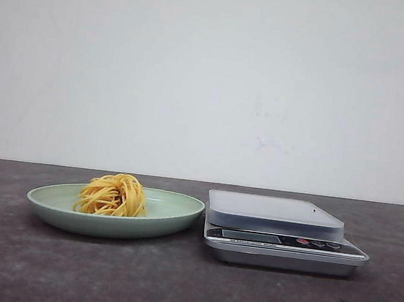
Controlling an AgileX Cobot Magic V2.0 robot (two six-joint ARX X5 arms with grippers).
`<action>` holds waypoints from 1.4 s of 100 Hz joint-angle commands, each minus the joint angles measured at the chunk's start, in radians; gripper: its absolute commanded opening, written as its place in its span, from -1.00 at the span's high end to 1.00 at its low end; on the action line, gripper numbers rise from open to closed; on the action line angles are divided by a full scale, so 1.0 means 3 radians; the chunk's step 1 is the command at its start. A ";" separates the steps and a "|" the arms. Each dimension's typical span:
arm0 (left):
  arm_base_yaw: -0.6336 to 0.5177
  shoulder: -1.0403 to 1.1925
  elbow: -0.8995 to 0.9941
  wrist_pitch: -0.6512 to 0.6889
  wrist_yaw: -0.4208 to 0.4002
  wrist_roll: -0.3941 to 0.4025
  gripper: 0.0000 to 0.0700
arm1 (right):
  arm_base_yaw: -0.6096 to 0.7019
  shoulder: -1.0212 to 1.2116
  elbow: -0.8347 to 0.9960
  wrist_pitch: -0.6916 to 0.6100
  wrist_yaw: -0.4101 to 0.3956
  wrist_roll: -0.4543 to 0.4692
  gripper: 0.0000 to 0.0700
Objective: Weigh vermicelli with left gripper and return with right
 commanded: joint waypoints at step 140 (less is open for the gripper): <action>0.0006 -0.0001 -0.0060 -0.0017 0.0003 0.0019 0.97 | 0.0006 -0.0009 -0.0010 0.1602 0.0163 -0.0169 0.97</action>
